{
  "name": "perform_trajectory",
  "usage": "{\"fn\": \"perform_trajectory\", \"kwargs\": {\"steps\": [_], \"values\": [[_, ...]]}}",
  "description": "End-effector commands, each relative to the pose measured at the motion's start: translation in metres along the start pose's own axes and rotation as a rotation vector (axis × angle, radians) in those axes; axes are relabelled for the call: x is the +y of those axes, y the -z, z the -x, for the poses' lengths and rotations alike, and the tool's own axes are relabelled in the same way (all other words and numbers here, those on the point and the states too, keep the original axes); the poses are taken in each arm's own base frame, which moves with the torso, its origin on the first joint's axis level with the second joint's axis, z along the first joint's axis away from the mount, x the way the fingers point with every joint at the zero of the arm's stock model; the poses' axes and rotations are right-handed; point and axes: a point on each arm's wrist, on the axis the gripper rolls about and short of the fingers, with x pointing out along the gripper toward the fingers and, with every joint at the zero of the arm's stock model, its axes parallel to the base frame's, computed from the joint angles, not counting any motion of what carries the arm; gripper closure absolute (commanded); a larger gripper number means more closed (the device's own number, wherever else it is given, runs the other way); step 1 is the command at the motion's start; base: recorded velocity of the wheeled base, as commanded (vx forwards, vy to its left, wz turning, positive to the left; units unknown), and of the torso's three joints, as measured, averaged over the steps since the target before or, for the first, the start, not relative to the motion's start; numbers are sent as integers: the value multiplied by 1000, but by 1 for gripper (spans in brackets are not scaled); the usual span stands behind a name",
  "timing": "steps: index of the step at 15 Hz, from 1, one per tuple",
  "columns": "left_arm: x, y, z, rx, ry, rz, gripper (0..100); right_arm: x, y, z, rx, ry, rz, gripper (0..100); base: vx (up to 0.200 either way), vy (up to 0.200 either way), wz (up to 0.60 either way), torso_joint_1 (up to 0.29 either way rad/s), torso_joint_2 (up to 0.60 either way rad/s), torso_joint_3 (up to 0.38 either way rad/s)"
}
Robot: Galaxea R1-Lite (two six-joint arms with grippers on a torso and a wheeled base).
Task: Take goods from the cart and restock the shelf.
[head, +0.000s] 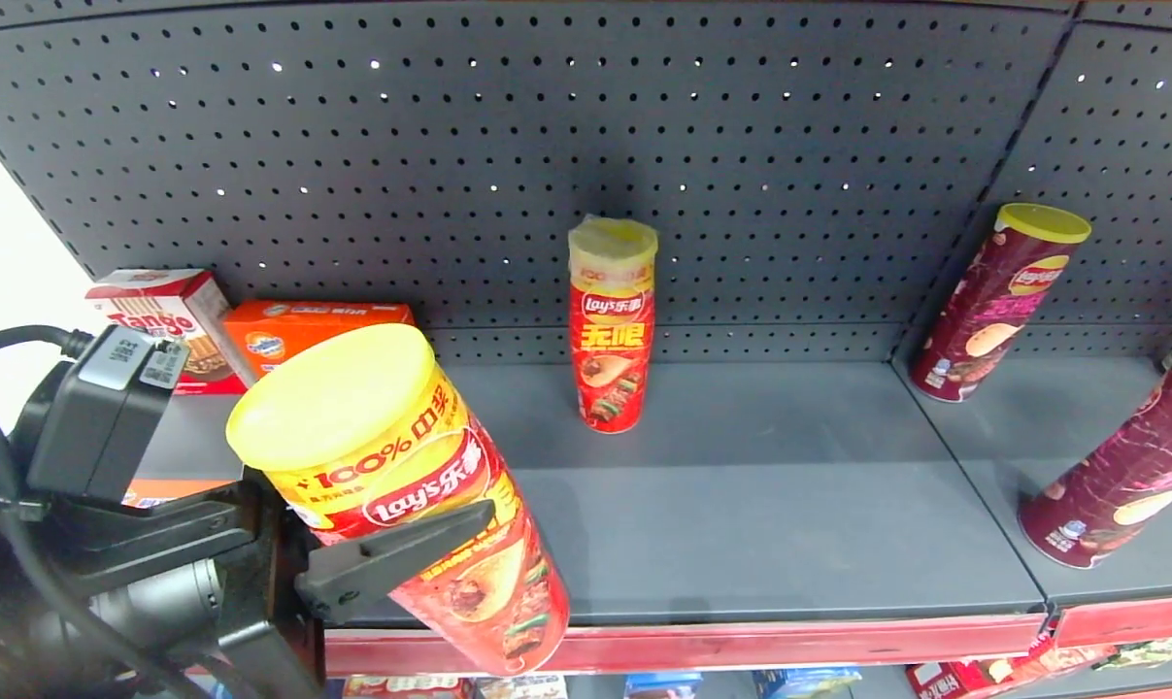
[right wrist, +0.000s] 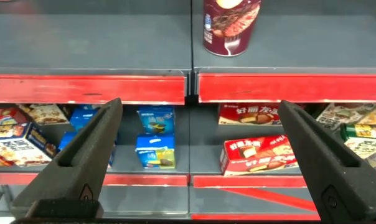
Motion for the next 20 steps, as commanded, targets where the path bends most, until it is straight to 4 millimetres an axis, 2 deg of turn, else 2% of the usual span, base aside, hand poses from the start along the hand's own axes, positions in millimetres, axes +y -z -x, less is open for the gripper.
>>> {"fn": "perform_trajectory", "kwargs": {"steps": [1, 4, 7, 10, 12, 13, 15, 18, 20], "values": [[0, 0, 0, -1, -3, 0, 100, 0, -76, -5, 22, -52, -78, 0, 0, 0, 0, 0, 0, 0], [0, 1, 1, 3, -2, 2, 100, 1, -88, -12, 60, -106, -19, 0, 0, 0, 0, 0, 0, 0], [1, 2, 1, 8, -8, 5, 100, 4, -94, -21, 110, -290, -20, 0, 0, 0, 0, 0, 0, 0], [5, 2, 4, 8, -31, 5, 100, 11, -105, -41, 203, -473, -17, 0, 0, 0, 0, 0, 0, 0], [5, 3, 4, 9, -33, 5, 100, 19, -120, -57, 246, -572, -1, 0, 0, 0, 0, 0, 0, 0], [5, 3, 4, 9, -34, 5, 100, 30, -135, -72, 272, -649, 13, 0, 0, 0, 0, 0, 0, 0], [6, 3, 4, 10, -39, 6, 100, 46, -150, -97, 279, -704, 23, 0, 0, 0, 0, 0, 0, 0], [6, 3, 5, 11, -40, 7, 100, 66, -152, -127, 274, -704, 37, 0, 0, 0, 0, 0, 0, 0], [6, 3, 5, 11, -42, 7, 100, 76, -153, -134, 290, -743, 46, 0, 0, 0, 0, 0, 0, 0]]}}
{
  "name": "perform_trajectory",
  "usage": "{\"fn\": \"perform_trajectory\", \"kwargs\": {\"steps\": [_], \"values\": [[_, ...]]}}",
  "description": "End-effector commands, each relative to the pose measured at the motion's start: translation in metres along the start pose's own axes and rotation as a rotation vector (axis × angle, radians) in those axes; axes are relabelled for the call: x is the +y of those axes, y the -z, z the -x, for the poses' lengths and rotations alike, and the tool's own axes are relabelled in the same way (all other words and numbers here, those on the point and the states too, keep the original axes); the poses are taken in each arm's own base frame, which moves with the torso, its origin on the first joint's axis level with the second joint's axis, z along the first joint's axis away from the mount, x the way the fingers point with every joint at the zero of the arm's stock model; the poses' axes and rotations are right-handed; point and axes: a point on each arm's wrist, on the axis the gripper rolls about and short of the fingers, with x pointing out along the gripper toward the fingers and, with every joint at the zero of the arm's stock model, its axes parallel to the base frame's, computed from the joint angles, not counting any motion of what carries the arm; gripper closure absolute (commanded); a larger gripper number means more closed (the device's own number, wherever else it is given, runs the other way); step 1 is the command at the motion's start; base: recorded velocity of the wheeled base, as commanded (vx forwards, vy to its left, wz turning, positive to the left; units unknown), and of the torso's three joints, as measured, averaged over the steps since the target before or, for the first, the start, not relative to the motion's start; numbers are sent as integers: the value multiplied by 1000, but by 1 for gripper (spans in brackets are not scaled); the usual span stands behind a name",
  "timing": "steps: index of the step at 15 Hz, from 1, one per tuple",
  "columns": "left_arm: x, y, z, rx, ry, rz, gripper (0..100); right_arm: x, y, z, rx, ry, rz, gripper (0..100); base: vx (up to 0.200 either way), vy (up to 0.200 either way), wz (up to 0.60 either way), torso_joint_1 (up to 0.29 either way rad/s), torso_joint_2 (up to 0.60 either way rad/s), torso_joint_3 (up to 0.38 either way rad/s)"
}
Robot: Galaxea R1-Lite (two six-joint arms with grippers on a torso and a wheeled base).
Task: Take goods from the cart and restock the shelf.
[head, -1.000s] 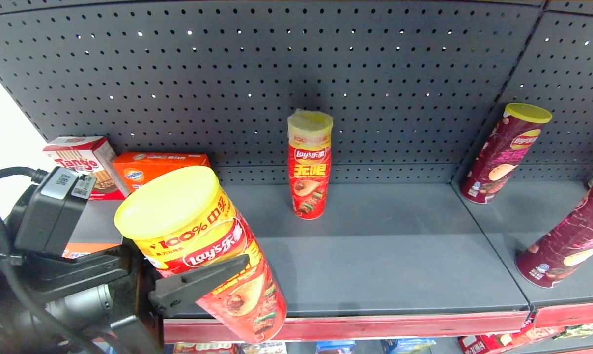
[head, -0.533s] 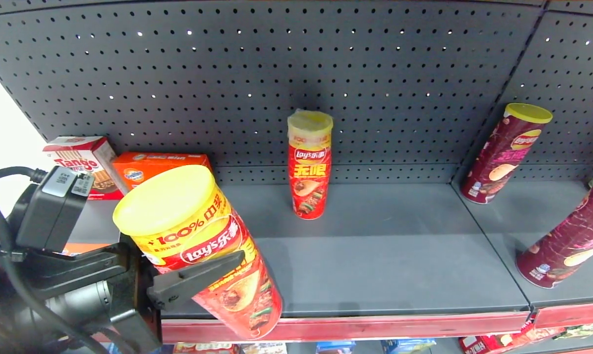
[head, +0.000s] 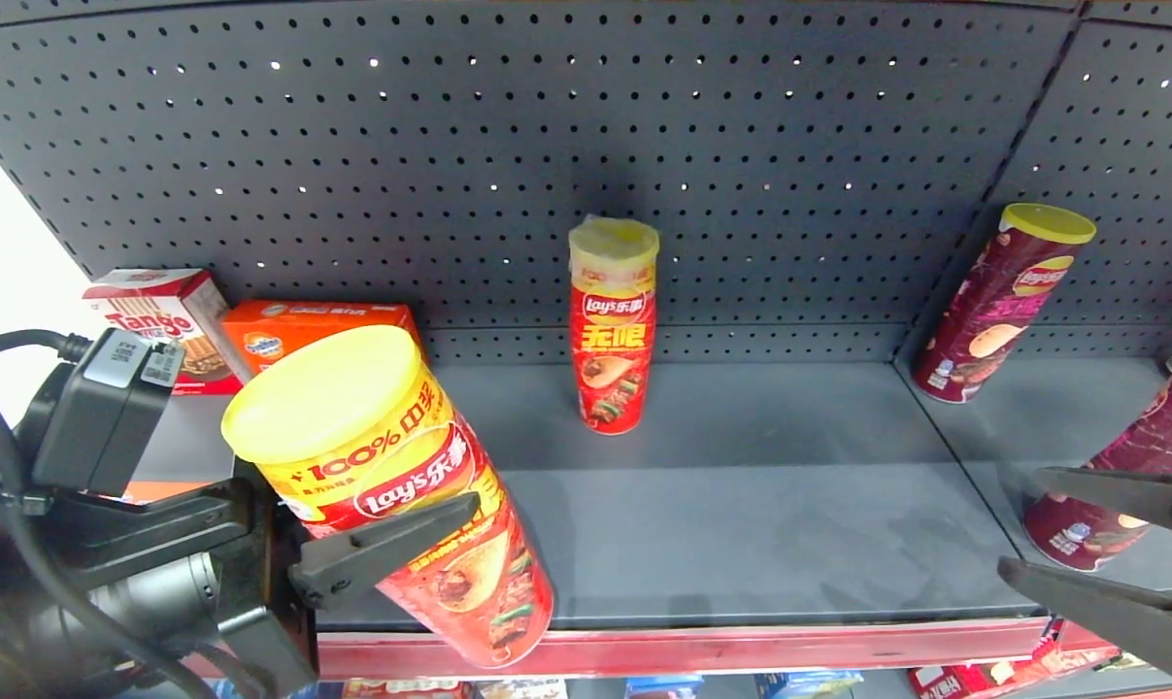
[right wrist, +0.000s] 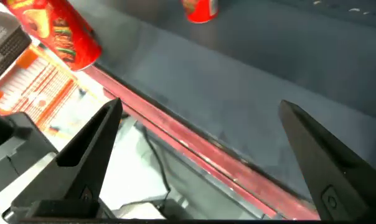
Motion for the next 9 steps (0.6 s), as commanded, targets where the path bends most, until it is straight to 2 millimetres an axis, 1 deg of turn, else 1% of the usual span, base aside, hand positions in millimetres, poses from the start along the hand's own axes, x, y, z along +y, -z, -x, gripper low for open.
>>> {"fn": "perform_trajectory", "kwargs": {"steps": [1, 3, 5, 6, 7, 8, 9], "values": [[0, 0, 0, 0, 1, 1, 100, -1, -1, -30, 83, -34, -7, 0, 0, 0, 0, 0, 0, 0], [0, 0, 0, 0, 1, 2, 100, -6, -8, -54, 104, -31, 3, 0, 0, 0, 0, 0, 0, 0], [1, 1, -1, 4, 0, 5, 100, -14, -11, -80, 61, -28, 51, 0, 0, 0, 0, 0, 0, 0], [1, 1, -1, 4, 0, 5, 100, -14, -11, -81, 58, -28, 52, 0, 0, 0, 0, 0, 0, 0], [1, 2, -1, 7, 0, 6, 100, -20, -14, -108, 24, -36, 64, 0, 0, 0, 0, 0, 0, 0], [1, 2, -1, 7, 0, 6, 100, -22, -17, -121, 13, -36, 66, 0, 0, 0, 0, 0, 0, 0], [2, 1, 0, 5, -9, 5, 100, -24, -21, -129, 6, -37, 68, 0, 0, 0, 0, 0, 0, 0]]}}
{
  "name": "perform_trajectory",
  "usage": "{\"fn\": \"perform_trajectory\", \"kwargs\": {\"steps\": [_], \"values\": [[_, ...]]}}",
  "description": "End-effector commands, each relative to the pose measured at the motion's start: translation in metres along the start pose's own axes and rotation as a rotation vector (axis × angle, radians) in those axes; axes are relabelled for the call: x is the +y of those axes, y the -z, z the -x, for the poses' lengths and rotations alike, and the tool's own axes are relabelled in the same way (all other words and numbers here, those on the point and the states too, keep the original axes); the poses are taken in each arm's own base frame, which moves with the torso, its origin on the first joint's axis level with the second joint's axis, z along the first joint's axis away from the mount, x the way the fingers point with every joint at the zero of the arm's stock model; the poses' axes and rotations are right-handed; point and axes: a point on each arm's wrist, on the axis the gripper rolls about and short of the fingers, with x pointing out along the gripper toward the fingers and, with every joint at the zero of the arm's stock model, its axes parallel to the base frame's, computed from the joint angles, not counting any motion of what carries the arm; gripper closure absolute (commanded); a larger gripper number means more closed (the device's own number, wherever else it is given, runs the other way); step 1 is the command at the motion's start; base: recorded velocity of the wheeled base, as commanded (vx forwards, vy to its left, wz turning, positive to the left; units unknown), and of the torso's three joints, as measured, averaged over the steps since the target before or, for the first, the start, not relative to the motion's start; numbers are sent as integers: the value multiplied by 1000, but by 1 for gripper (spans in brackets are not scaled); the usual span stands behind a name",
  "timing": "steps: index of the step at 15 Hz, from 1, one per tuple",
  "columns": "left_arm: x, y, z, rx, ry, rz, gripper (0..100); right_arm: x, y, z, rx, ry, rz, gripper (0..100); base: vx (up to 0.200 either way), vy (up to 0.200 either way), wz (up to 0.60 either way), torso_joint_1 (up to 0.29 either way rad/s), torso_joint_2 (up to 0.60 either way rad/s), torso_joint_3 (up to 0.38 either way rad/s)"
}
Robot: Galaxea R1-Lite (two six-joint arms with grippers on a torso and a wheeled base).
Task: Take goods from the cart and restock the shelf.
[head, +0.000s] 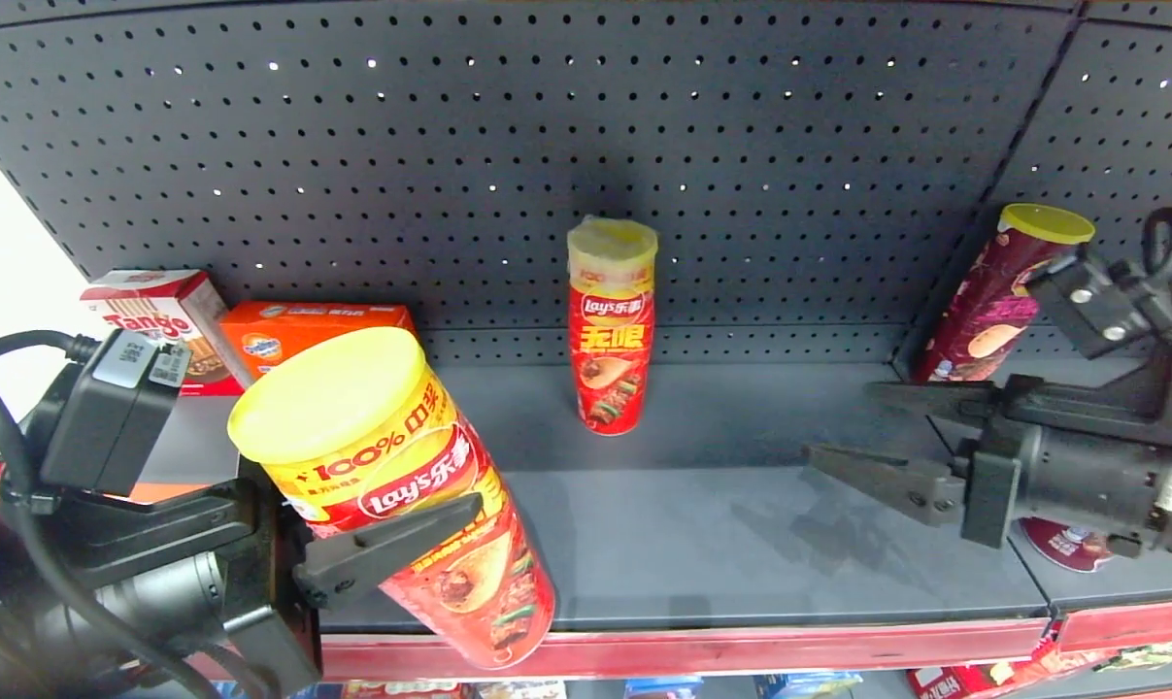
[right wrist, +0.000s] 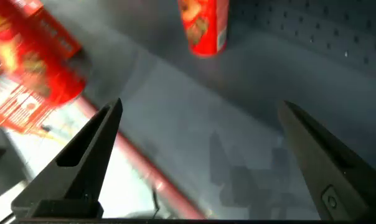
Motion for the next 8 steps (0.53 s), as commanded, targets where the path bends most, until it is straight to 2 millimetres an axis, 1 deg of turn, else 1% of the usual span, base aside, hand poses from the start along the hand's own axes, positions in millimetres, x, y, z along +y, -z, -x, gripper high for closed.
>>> {"fn": "perform_trajectory", "kwargs": {"steps": [1, 2, 4, 5, 6, 7, 8], "values": [[2, 0, 1, 2, -13, 1, 100, -11, 3, -42, 39, -11, -7, 0, 0, 0, 0, 0, 0, 0], [3, 0, 1, 1, -16, 1, 100, -22, -1, -56, 19, -47, 25, 0, 0, 0, 0, 0, 0, 0], [3, 0, 0, 0, -16, 0, 100, -41, -3, -75, -24, -95, 109, 0, 0, 0, 0, 0, 0, 0], [3, -1, 0, -1, -16, -1, 100, -48, -6, -89, -57, -145, 135, 0, 0, 0, 0, 0, 0, 0], [4, 0, 0, 0, -16, 0, 100, -51, -8, -98, -73, -174, 142, 0, 0, 0, 0, 0, 0, 0], [4, 0, 0, 0, -16, 2, 100, -51, -9, -99, -75, -176, 143, 0, 0, 0, 0, 0, 0, 0], [4, 0, -1, 3, -16, 23, 100, -58, -9, -118, -111, -250, 168, 0, 0, 0, 0, 0, 0, 0]]}}
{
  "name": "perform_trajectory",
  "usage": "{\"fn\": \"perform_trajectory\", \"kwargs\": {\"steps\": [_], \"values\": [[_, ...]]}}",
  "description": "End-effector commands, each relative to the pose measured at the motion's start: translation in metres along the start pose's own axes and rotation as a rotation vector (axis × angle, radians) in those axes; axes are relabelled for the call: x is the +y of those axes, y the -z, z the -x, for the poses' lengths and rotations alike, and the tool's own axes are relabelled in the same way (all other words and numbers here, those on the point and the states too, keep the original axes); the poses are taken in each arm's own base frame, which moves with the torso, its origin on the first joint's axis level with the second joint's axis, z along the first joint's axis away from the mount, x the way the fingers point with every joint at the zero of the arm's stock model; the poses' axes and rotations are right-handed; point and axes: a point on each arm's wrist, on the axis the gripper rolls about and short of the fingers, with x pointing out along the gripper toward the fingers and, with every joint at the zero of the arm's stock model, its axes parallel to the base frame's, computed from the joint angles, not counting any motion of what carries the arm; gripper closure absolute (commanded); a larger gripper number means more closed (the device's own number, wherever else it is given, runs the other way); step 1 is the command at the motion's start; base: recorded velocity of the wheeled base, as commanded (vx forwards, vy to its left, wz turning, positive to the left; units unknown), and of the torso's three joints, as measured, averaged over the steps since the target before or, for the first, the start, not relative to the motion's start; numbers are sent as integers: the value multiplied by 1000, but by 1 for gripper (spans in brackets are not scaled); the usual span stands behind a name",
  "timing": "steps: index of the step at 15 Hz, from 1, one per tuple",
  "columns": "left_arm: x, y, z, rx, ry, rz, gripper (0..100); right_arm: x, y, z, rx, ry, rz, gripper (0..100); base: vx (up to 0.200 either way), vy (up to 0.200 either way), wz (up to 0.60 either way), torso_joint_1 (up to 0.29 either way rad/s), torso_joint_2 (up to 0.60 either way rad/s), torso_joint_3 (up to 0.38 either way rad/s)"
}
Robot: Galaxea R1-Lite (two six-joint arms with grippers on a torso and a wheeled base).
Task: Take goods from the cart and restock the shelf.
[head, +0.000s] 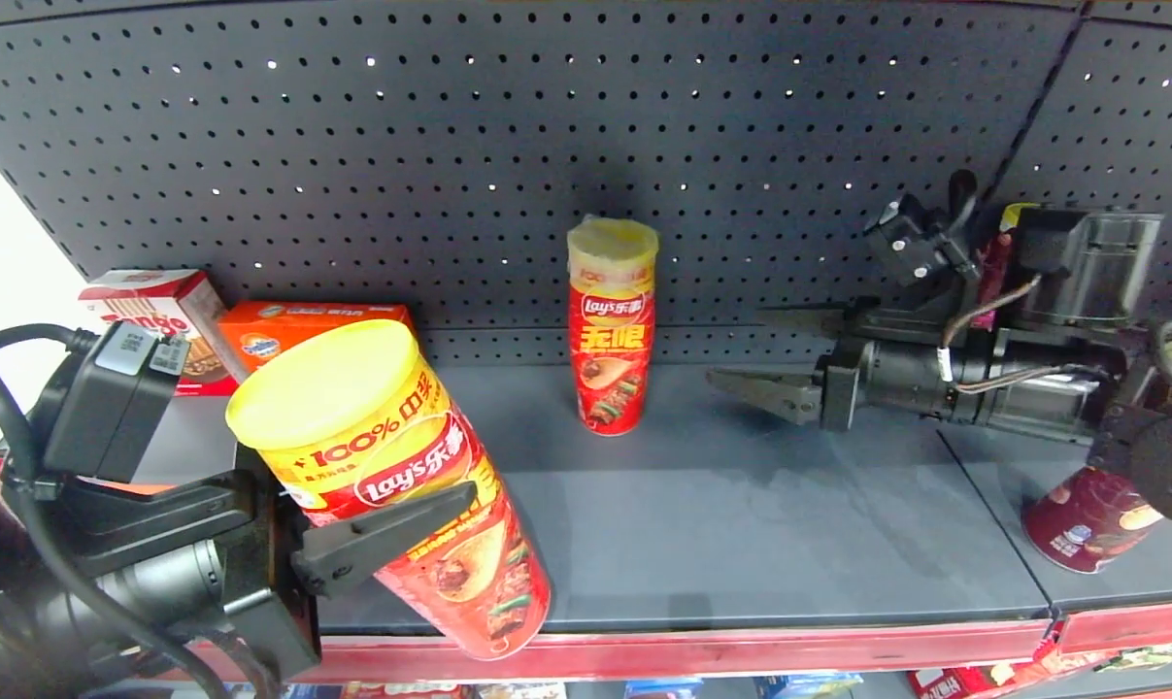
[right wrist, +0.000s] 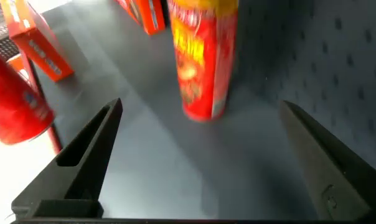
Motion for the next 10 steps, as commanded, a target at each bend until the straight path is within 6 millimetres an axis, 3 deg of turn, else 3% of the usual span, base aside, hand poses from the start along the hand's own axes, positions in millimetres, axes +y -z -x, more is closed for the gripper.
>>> {"fn": "perform_trajectory", "kwargs": {"steps": [1, 10], "values": [[1, 1, -1, 3, 0, 7, 100, -21, 19, -33, -32, -112, 26, 0, 0, 0, 0, 0, 0, 0], [1, 2, -1, 7, 0, 11, 100, -44, 39, -85, -86, -192, 72, 0, 0, 0, 0, 0, 0, 0]]}}
